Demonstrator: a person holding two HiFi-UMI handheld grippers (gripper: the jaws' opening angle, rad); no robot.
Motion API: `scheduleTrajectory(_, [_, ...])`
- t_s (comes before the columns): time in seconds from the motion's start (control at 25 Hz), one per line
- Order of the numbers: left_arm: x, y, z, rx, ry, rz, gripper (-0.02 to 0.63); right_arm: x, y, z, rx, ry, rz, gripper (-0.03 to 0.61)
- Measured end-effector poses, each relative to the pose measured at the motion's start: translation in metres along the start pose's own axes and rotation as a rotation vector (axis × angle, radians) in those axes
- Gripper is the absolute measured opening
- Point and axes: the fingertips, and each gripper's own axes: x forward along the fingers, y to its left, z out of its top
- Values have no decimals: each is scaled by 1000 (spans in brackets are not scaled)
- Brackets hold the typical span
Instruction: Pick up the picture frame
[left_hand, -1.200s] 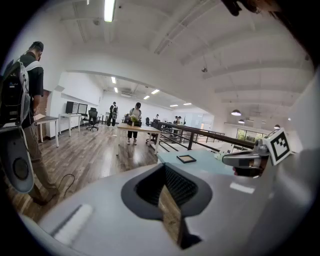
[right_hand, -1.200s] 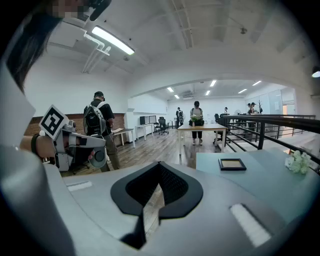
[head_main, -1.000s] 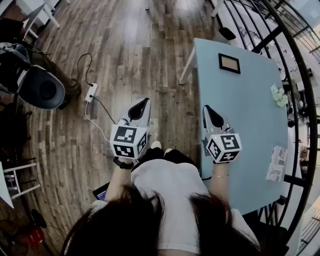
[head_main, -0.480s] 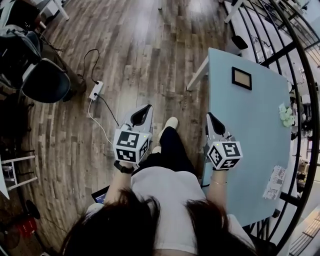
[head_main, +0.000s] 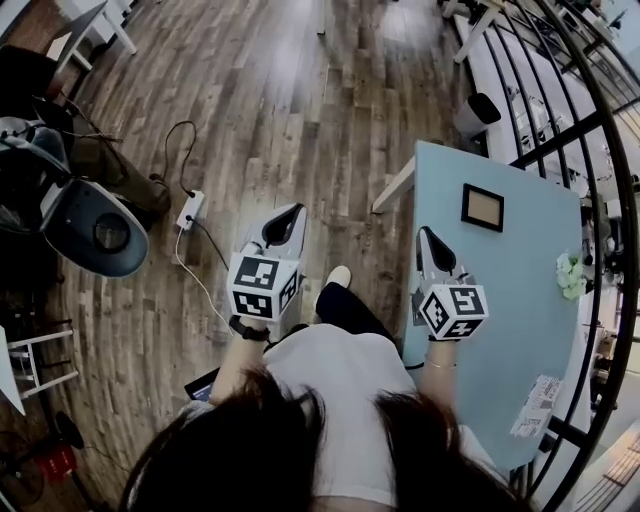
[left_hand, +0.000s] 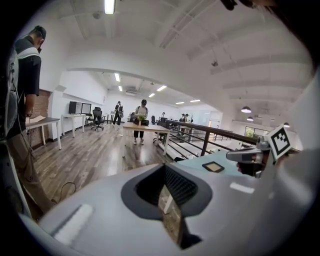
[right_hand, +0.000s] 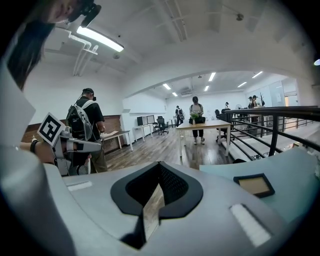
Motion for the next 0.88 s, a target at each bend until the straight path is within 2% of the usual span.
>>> scheduleTrajectory(0.2, [38,6,31,9,-23,-6,58,25,-29,26,5,-25,-22,3])
scheduleTrajectory(0.48, [81,3,56,1,-43,-28,60,48,-62,45,13,-42,-36,5])
scheduleTrajectory(0.72, [108,-10,65,18,-15,-80,60,57,-84,54,69,-73,-62,11])
scheduleTrajectory(0.88, [127,-13,73,43,-1,-114,60,59,-97,54,113,-78,-94,40])
